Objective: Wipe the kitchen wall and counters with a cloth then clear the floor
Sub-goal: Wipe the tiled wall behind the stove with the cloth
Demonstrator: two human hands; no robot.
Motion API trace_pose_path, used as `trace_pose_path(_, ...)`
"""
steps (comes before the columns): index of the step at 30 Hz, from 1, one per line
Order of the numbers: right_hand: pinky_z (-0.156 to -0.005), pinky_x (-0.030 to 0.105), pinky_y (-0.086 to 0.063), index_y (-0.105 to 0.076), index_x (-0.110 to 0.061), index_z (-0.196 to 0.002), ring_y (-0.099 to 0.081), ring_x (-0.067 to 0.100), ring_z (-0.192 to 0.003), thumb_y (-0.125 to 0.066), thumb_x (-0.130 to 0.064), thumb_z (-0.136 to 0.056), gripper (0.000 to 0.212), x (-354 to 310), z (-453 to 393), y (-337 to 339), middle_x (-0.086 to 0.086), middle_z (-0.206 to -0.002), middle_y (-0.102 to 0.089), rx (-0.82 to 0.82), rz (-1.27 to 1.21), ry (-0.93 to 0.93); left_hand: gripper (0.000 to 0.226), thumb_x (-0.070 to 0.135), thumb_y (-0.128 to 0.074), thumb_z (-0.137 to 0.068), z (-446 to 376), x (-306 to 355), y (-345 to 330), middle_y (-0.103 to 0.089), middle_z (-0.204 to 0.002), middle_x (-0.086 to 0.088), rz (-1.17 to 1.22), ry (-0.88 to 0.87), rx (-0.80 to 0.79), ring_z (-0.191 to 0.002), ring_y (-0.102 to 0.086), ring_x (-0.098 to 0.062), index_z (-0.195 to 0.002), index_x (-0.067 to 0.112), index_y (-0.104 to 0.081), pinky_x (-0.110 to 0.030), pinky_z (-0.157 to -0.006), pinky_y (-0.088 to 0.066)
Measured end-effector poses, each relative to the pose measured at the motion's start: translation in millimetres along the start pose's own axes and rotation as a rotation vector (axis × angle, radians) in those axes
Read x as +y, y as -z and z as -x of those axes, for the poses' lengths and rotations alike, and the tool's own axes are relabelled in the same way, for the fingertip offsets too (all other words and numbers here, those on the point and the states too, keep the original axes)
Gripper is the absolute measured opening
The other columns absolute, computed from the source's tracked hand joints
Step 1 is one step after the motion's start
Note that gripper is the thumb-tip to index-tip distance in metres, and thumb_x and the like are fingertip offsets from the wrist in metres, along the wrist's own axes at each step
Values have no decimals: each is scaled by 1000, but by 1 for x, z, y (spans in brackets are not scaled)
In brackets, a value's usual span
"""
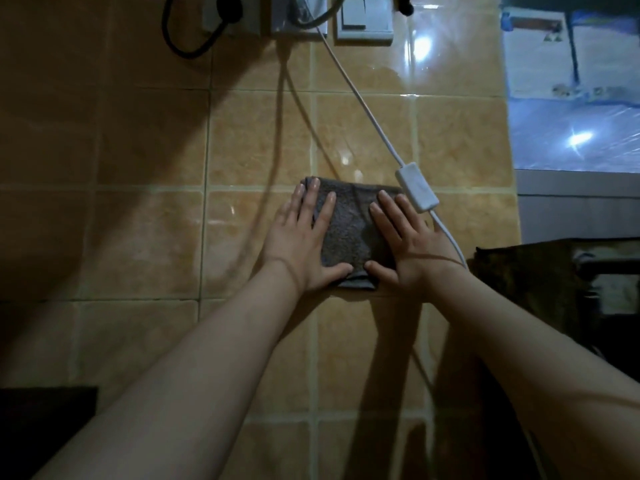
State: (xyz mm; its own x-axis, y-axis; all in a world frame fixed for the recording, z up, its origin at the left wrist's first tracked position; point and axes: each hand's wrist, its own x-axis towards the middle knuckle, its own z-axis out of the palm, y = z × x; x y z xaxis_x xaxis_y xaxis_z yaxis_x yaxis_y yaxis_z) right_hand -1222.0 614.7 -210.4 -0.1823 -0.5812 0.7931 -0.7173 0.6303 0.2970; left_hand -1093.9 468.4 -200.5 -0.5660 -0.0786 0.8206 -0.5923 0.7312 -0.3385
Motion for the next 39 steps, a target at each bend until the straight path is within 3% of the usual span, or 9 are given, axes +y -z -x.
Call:
trace_pose_path(3,-113,54,-20,26,-27,-136,3,22,-147,-1,-73,-67,88,2,12,-3,-7,-147,28,-20,88,-58,108,79,-30,-77,3,12,-1,28,-152,-16,-7,-12,7,-143,19,-31,-145,14,24,-40,-117,3)
trace_pose_path(5,-115,53,-15,35,-28,-130,11,20,-146,1,-73,-68,84,-2,19,-4,-8,-145,36,-45,107,-95,108,78,-31,-78,5,18,0,28,-152,-16,-13,-16,6,-143,19,-30,-145,13,23,-40,-117,3)
trace_pose_path(9,-115,51,-5,34,-22,-132,17,24,-145,2,-71,-72,83,-10,34,-6,-3,-146,37,-77,134,-121,106,78,-28,-80,14,26,-4,28,-152,-17,-46,-28,-10,-143,20,-31,-144,11,25,-39,-117,4)
trace_pose_path(13,-101,36,32,17,-11,-143,3,32,-146,6,-66,-72,91,-23,46,-3,9,-149,23,16,272,-87,106,77,-27,-80,27,30,-11,28,-152,-17,-45,-37,-32,-142,21,-31,-143,11,27,-40,-116,5)
trace_pose_path(15,-102,35,28,11,-7,-147,5,32,-146,-12,-65,-89,86,-30,49,1,11,-150,23,7,288,-83,106,77,-27,-80,31,29,-13,28,-152,-17,-42,-43,-35,-142,21,-31,-143,11,27,-40,-116,5)
trace_pose_path(18,-109,40,16,22,-10,-147,20,30,-143,-16,-64,-92,85,-37,50,0,10,-152,31,-138,278,-139,105,76,-26,-81,35,25,-15,28,-152,-17,-56,-48,-33,-142,22,-30,-143,11,27,-39,-116,6)
trace_pose_path(23,-97,39,25,24,-7,-144,22,29,-143,-18,-61,-94,85,-56,52,3,10,-150,33,-155,338,-120,103,76,-25,-82,45,16,-18,30,-151,-16,-54,-34,-60,-142,22,-30,-142,11,28,-39,-116,5)
trace_pose_path(29,-115,42,4,23,-12,-146,19,31,-144,-26,-63,-90,90,-73,48,-11,8,-154,29,-140,210,-150,105,77,-26,-81,60,-1,-28,30,-151,-16,-46,-4,-66,-142,23,-29,-141,11,30,-40,-116,6)
trace_pose_path(39,-115,48,8,26,-14,-145,21,32,-143,-27,-63,-90,90,-141,33,-23,7,-153,32,-134,133,-26,106,76,-29,-80,109,-59,-46,32,-151,-14,-60,95,-134,-142,23,-27,-141,13,31,-38,-117,5)
